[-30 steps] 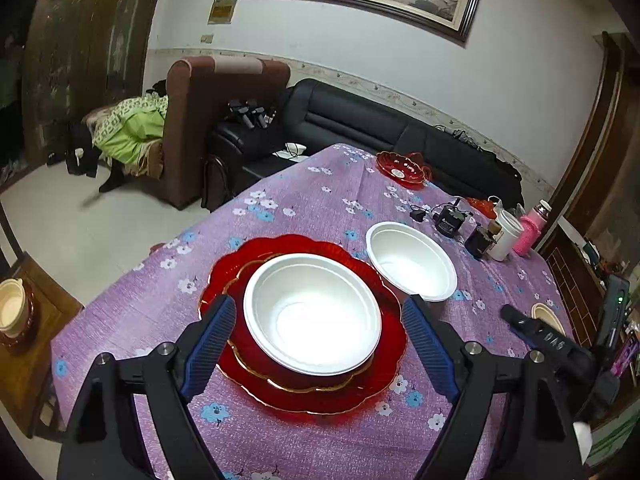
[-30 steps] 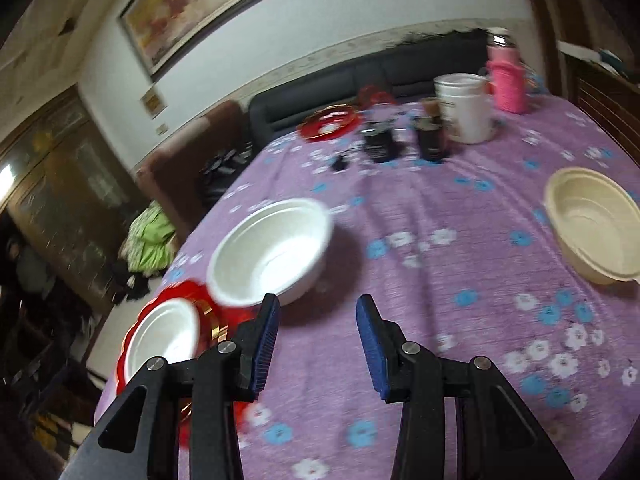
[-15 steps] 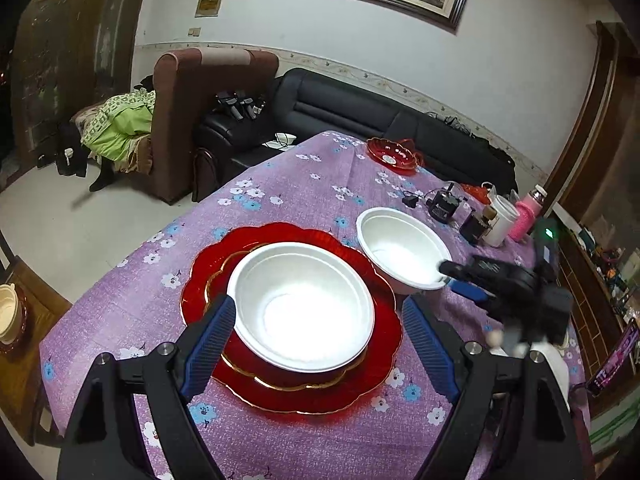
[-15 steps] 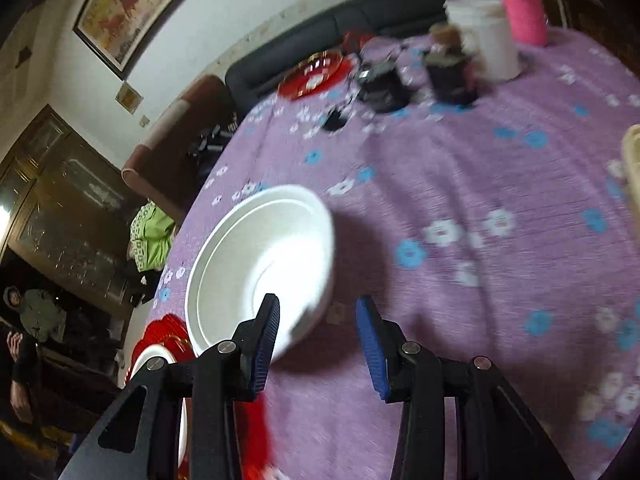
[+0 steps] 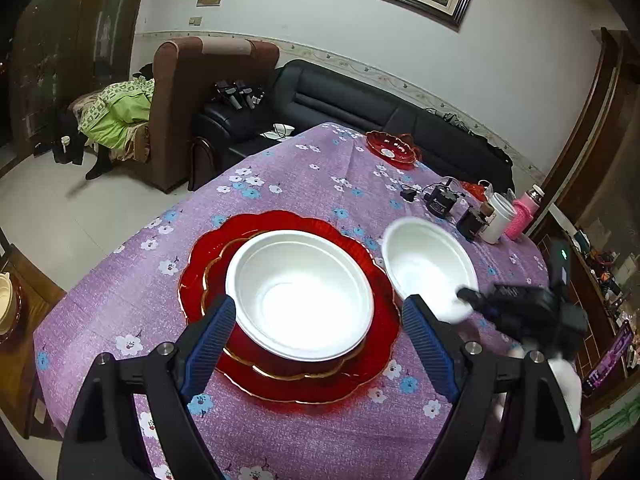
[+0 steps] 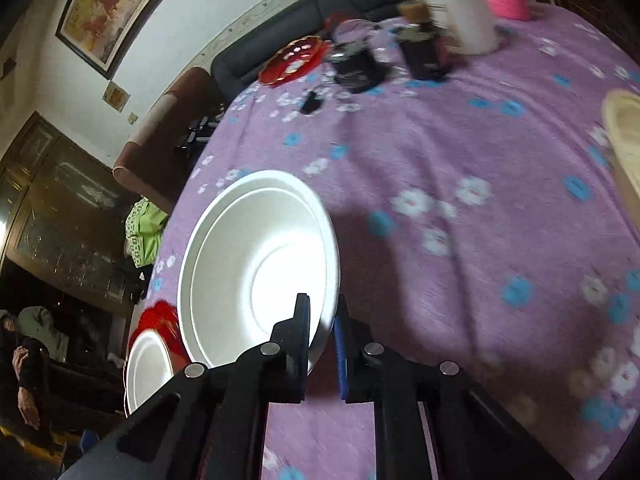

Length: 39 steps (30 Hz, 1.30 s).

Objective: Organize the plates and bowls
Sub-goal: 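Move the right gripper to the second white bowl and close on its rim, then lift the second white bowl with the right gripper while the left gripper grips it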

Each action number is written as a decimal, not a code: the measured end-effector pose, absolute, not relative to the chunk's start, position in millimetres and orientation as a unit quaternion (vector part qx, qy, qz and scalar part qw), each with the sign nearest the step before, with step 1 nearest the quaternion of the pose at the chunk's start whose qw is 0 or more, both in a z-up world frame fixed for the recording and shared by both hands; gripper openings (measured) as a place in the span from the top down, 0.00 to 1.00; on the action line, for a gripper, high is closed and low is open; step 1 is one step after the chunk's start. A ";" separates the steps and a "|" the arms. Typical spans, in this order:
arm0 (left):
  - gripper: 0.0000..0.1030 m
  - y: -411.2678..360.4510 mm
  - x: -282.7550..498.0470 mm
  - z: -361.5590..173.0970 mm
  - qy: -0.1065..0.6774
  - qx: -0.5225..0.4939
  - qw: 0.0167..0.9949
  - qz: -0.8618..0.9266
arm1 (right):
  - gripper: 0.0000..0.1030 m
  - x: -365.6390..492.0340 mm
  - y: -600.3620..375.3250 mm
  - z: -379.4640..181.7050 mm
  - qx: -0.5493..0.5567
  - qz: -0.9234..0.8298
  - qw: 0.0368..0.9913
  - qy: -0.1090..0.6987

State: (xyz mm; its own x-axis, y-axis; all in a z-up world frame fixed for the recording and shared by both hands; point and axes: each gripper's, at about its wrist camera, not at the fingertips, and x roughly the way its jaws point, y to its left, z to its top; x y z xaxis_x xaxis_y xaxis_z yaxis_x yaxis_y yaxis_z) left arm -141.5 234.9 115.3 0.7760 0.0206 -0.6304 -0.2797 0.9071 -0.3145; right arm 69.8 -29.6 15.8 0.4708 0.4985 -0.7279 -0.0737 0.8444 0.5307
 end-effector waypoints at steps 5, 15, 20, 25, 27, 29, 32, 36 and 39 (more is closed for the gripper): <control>0.18 226.6 -137.1 118.9 0.325 -0.200 0.921 0.076 | 0.89 40.3 -79.2 17.6 0.233 0.158 0.825 0.491; 0.18 154.8 -96.3 116.4 0.370 -0.150 0.917 0.010 | 0.84 9.1 -115.6 22.1 0.197 0.132 0.864 0.444; 0.18 128.0 -58.3 107.0 0.389 -0.099 0.916 0.015 | 0.65 9.1 -112.0 21.1 0.196 0.129 0.879 0.415; 0.18 113.2 -17.2 89.8 0.420 -0.075 0.904 0.031 | 0.64 15.9 -102.5 11.7 0.187 0.136 0.880 0.414; 0.18 108.9 -2.3 80.1 0.434 -0.069 0.898 0.036 | 0.64 17.4 -98.9 7.7 0.180 0.137 0.881 0.416; 0.18 106.3 9.2 70.7 0.445 -0.052 0.893 0.047 | 0.64 18.3 -95.4 3.7 0.172 0.141 0.881 0.418; 0.18 100.3 19.9 58.9 0.460 -0.036 0.886 0.050 | 0.64 19.4 -92.7 0.0 0.164 0.143 0.882 0.417; 0.18 90.7 20.7 57.6 0.459 -0.019 0.888 0.029 | 0.66 22.0 -93.6 -6.0 0.164 0.146 0.880 0.421; 0.38 81.0 19.7 58.5 0.459 -0.013 0.888 0.009 | 0.82 23.3 -93.5 -8.4 0.171 0.158 0.874 0.427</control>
State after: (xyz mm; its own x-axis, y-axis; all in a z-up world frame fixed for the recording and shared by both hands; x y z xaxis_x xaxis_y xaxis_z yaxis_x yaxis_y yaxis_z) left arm 19.7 81.0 58.5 0.5778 0.0040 -0.8162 -0.0282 0.9995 -0.0150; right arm 23.3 -93.5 -8.4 0.5853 0.4218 -0.6925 -0.1296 0.8917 0.4336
